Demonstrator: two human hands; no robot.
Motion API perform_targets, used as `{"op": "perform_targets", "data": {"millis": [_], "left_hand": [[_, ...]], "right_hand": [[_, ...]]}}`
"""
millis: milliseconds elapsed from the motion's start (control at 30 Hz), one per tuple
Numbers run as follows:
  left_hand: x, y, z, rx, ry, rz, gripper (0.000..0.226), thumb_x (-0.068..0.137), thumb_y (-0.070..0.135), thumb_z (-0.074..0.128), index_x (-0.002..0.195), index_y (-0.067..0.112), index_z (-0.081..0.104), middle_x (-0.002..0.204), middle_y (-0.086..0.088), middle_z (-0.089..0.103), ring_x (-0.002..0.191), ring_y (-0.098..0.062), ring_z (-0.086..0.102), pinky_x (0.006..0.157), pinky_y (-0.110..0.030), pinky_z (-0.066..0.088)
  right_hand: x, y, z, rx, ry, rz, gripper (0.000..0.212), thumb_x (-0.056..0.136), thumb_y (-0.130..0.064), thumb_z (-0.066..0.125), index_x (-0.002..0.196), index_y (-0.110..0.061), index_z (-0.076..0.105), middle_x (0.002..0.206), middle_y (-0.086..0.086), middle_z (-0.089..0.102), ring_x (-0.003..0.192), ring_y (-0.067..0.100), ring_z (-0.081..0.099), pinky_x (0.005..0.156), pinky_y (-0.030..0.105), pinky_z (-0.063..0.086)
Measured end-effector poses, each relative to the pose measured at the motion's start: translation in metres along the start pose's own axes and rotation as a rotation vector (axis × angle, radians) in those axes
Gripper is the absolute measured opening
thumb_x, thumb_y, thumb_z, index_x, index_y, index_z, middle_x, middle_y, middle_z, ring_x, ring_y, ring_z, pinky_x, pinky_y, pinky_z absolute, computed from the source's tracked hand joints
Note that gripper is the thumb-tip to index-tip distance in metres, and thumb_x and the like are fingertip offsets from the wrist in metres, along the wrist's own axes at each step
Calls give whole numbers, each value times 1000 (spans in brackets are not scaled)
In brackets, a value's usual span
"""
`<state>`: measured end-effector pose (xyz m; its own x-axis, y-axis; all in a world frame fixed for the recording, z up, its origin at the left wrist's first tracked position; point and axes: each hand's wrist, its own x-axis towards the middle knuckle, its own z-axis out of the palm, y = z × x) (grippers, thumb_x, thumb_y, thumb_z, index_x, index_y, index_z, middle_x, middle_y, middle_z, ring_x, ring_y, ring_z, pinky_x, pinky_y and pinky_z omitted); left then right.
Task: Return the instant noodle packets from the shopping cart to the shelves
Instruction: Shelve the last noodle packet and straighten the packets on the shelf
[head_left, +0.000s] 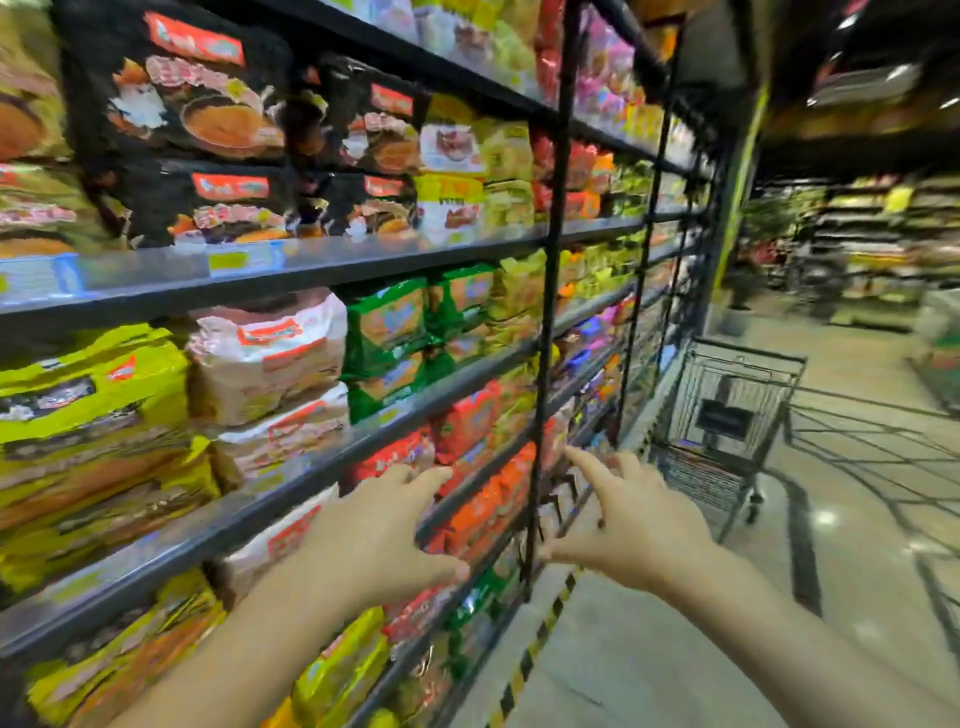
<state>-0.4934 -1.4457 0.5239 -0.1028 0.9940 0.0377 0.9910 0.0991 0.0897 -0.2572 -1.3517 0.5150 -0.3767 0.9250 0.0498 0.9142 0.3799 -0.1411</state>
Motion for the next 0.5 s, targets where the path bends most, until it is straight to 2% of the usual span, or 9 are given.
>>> {"op": "perform_targets", "data": {"millis": [100,400,500], "left_hand": [[49,26,11,-37,-13,74,102,75,81,63,158,50,12,159,12,30,145,-17,37,105,-43,46],[234,87,32,-27,-82,269,101,77,79,64,158,48,12,160,8,29,143,-20,40,102,-42,49],[305,101,31,-45,-86,334,100,78,77,64,159,47,12,159,6,31,145,-20,38,102,-43,49]], "right_hand": [[16,39,-1,-11,-1,77,117,65,-92,60,159,-49,5,151,2,34,141,29,38,102,44,48],[112,137,2,30,39,325,123,59,-94,62,158,-49,5,161,0,26,144,27,37,108,44,47],[157,162,-1,26,59,380,122,62,-89,66,160,-46,6,161,-1,27,144,26,35,109,42,45]]}}
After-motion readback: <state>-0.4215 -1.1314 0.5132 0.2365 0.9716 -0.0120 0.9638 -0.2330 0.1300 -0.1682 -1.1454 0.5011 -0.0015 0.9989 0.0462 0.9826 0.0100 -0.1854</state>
